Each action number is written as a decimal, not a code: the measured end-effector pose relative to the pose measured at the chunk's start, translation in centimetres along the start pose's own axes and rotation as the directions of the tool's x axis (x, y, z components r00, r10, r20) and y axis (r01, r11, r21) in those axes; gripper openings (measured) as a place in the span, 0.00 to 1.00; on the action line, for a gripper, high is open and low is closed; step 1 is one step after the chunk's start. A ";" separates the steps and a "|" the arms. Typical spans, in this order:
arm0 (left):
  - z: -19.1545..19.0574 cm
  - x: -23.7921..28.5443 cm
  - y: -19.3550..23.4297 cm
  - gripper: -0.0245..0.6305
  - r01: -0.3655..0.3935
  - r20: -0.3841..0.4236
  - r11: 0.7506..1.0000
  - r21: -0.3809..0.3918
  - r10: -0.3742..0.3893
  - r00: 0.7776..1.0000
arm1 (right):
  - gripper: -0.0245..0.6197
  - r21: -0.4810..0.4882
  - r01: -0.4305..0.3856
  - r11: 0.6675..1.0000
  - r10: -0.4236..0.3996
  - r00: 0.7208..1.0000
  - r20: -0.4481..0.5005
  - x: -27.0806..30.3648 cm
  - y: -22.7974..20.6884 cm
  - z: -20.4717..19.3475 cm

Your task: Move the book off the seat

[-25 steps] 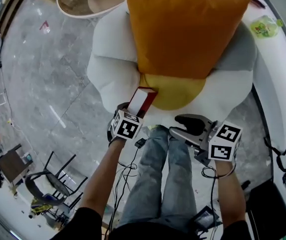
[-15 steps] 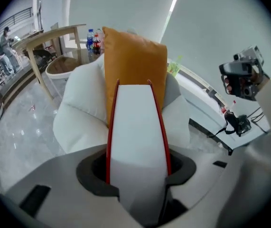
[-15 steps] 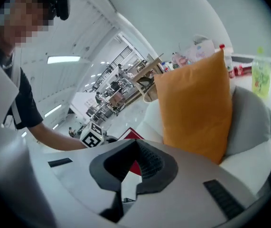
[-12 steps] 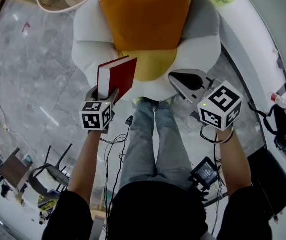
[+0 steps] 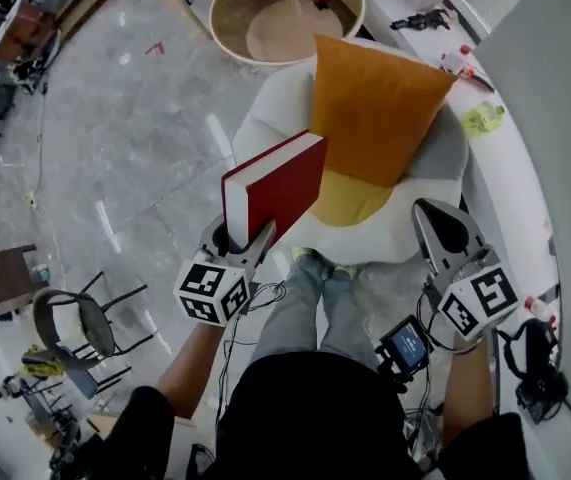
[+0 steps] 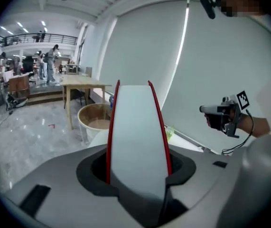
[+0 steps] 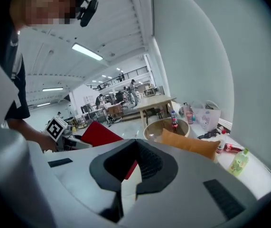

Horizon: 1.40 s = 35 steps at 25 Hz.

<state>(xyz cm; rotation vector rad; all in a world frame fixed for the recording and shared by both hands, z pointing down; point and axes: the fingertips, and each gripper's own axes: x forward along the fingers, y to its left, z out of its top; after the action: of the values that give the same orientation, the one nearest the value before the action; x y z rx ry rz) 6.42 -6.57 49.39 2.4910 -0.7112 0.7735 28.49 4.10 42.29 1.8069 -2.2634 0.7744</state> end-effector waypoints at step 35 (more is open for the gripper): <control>0.7 -43.8 22.8 0.40 -0.406 0.546 0.862 -0.302 0.506 0.667 | 0.06 -0.301 -0.247 0.921 0.300 0.943 0.147 15.7 41.8 12.7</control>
<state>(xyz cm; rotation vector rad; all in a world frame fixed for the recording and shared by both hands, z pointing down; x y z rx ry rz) -37.81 -9.70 27.62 2.4237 -1.6137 -0.0015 -12.53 -9.53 25.40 1.5119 -2.6301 0.3003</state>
